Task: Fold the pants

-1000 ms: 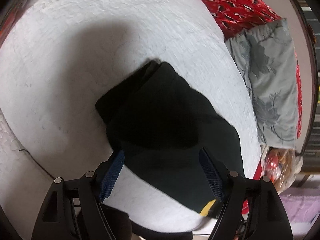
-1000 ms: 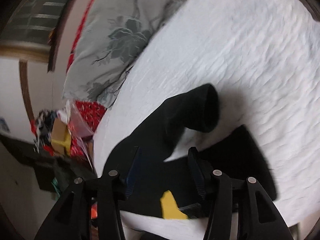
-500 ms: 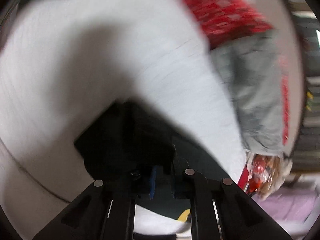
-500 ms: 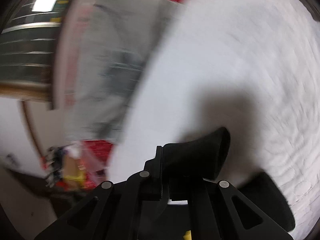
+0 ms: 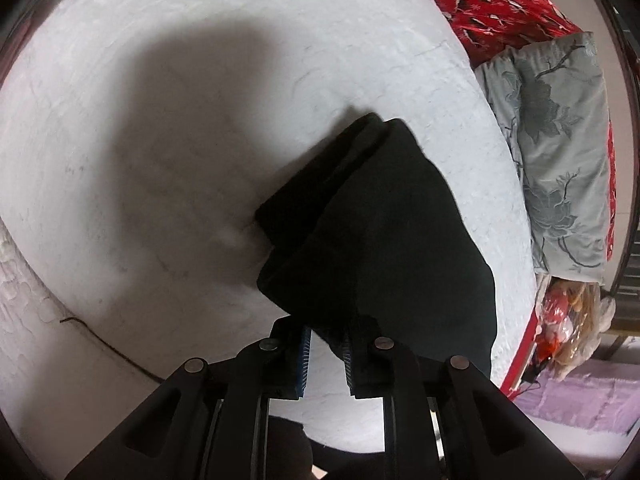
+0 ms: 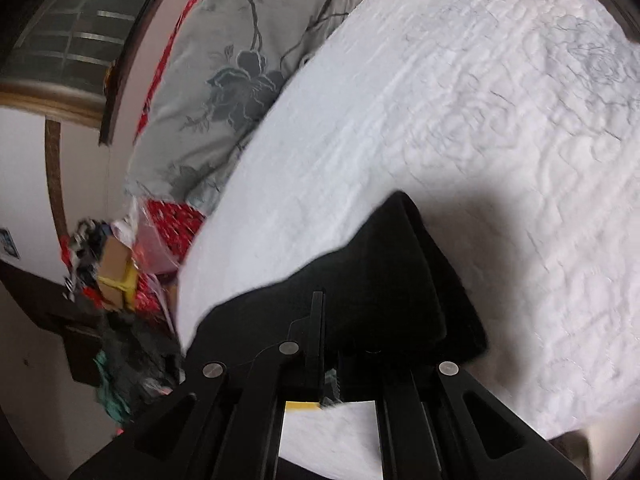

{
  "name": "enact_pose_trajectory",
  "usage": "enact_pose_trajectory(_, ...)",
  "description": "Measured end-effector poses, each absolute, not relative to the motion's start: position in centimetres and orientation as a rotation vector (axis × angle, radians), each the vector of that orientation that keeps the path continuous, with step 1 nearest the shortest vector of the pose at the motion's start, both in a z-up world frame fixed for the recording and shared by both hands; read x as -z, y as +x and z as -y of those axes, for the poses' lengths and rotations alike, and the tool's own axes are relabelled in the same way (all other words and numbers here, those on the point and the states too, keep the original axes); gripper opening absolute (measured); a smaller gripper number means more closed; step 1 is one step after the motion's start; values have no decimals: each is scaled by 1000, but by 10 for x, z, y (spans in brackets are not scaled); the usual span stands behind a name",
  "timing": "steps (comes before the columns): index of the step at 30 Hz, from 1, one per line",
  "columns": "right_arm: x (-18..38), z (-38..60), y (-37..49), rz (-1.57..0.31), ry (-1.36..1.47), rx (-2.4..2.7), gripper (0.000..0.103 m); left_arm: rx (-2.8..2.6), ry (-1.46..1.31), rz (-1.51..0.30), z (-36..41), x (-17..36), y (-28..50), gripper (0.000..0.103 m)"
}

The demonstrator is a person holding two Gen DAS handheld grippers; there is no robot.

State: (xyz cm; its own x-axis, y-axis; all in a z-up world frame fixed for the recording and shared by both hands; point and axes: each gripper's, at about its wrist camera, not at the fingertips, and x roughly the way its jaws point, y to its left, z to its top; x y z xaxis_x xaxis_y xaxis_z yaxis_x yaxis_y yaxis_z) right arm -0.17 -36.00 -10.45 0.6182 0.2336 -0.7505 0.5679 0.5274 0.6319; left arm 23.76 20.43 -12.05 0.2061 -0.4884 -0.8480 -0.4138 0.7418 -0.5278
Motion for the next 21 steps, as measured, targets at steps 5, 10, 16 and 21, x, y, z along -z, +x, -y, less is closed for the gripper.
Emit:
enact_pose_trajectory(5, 122, 351, -21, -999, 969, 266, 8, 42, -752, -1435, -203, 126, 227, 29)
enact_pose_trajectory(10, 116, 358, -41, -967, 1002, 261, 28, 65, -664, -1391, -204, 106, 206, 52)
enact_pose_trajectory(16, 78, 388, -67, -872, 946, 356, 39, 76, -605, -1265, -222, 60, 206, 61)
enact_pose_trajectory(21, 76, 395, -53, -880, 929, 352, 39, 56, -578, -1263, -209, 47, 243, 71)
